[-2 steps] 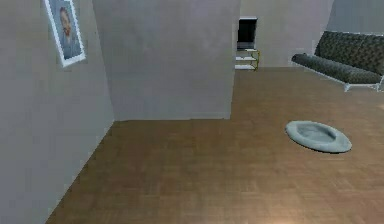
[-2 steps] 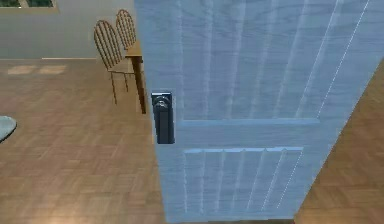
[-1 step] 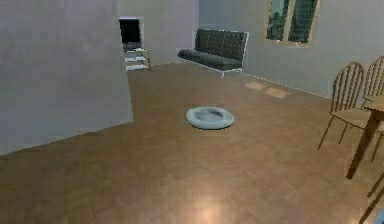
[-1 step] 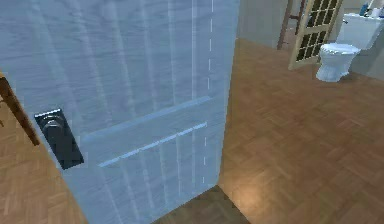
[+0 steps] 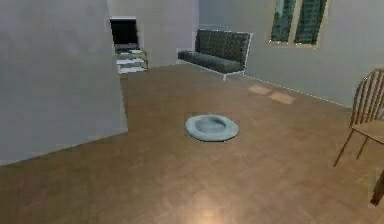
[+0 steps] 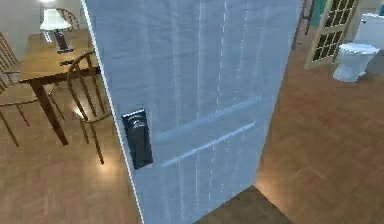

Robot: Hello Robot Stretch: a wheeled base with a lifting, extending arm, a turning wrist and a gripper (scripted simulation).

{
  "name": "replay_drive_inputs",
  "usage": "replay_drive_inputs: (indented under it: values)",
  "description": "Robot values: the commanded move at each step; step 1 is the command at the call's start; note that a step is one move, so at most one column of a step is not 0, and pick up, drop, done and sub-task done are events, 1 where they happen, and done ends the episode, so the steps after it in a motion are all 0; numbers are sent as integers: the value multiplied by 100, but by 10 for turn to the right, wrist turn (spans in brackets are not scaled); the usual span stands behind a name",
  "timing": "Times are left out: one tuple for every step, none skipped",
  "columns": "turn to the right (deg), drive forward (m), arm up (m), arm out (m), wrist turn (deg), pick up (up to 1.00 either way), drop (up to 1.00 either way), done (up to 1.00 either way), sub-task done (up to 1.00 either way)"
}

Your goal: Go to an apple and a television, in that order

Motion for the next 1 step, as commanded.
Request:
replay_drive_inputs:
  values:
    - [120,0,0,0,0,0,0,0,0]
